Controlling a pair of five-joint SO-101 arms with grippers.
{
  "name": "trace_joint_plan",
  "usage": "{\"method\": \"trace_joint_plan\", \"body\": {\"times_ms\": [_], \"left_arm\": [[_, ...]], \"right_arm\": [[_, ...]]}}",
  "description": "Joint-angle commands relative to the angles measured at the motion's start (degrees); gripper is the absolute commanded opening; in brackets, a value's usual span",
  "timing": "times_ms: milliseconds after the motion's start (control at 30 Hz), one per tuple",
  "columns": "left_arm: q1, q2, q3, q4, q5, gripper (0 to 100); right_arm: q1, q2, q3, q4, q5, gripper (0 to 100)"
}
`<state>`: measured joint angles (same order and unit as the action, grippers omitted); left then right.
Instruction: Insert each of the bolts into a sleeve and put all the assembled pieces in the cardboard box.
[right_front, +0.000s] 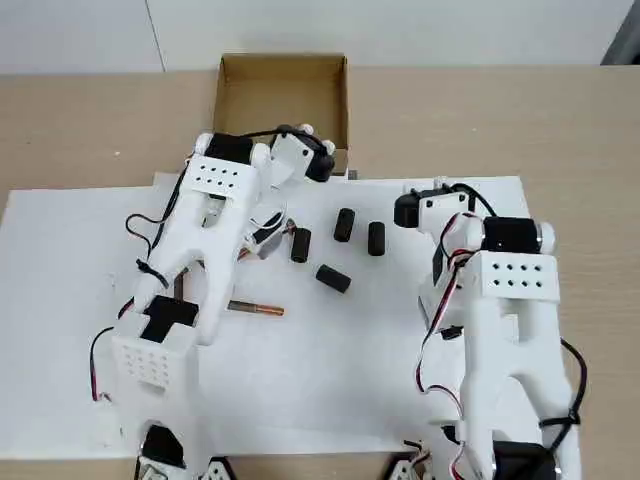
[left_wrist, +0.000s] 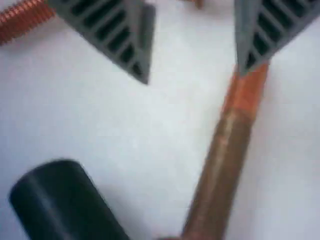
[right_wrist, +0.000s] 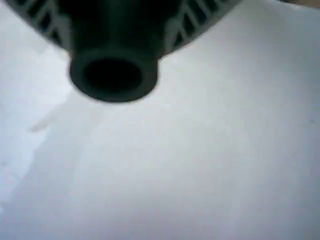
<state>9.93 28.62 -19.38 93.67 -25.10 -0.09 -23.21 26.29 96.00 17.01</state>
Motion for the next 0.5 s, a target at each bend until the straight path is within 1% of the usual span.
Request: {"method": "trace_joint_plan", "body": {"times_ms": [0, 233, 467], "left_arm": [[0.35, -0.53, -2.42, -2.81, -0.44, 13], [0.35, 0.00, -2.42, -5.98, -2.20, 13], [0.35, 7.38, -6.11, -6.15, -3.43, 13]], "right_arm": [[0.22, -1.98, -0.26, -0.66, -0.35, 0.4], [0.22, -1.89, -0.26, -0.66, -0.35, 0.4], [0.22, -1.89, -0.26, -1.01, -0.35, 0.4]]}}
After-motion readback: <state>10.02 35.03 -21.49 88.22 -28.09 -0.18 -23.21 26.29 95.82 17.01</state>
